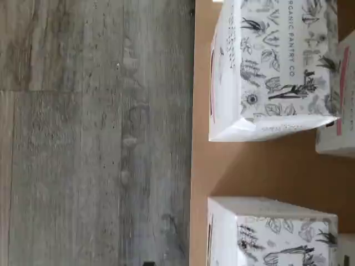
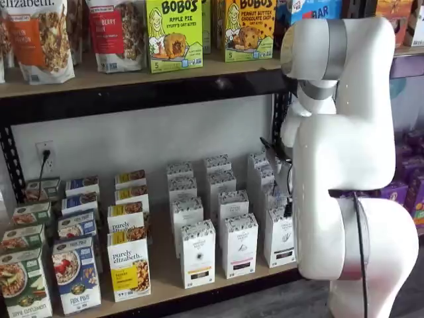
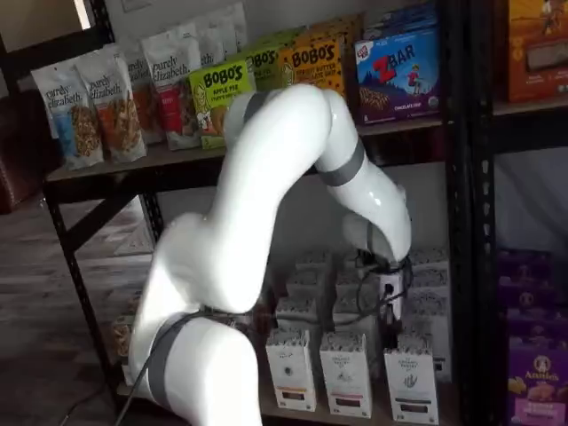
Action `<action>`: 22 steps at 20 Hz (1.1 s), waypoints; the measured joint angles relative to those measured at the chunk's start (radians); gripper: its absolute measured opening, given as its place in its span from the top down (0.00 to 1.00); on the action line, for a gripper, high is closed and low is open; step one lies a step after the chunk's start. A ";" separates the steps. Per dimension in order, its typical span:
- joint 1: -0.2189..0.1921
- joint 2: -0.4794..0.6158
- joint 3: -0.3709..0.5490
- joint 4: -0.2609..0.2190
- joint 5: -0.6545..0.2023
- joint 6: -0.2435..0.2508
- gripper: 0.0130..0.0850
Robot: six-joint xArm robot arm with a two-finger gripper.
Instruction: Pick up the white box with a green strip in the middle, on the bottom shelf, the sixth box from the left
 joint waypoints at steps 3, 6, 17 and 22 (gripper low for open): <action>-0.002 0.015 -0.048 -0.053 0.090 0.046 0.00; -0.004 0.018 -0.050 -0.041 0.080 0.033 0.00; 0.002 0.084 -0.091 -0.042 0.000 0.038 0.00; 0.009 0.139 -0.140 -0.054 -0.010 0.054 0.00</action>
